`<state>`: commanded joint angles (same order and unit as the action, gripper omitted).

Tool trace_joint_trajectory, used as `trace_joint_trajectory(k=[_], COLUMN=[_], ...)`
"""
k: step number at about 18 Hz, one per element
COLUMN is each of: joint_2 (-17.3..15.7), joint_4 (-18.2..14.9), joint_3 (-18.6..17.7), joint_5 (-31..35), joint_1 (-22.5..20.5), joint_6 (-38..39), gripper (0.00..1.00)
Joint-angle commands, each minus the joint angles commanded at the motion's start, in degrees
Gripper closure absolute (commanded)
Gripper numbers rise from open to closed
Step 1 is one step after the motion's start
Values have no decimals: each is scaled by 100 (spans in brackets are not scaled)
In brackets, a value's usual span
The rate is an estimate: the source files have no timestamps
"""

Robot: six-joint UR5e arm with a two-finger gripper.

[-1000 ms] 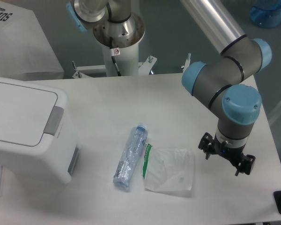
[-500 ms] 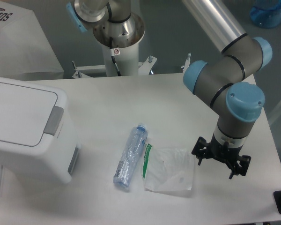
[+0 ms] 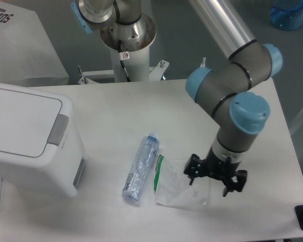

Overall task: Open the trash can
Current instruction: 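Move the gripper across the table to the trash can lid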

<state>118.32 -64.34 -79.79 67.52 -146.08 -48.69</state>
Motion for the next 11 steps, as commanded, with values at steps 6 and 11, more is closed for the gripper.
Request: trace_joint_trajectory(k=[6, 11], joint_2=[-809, -1231], joint_4=[166, 211], joint_3=[-292, -318], joint_5=[-958, -1698], joint_1=[361, 571], joint_6=[859, 1108], gripper=[0, 0])
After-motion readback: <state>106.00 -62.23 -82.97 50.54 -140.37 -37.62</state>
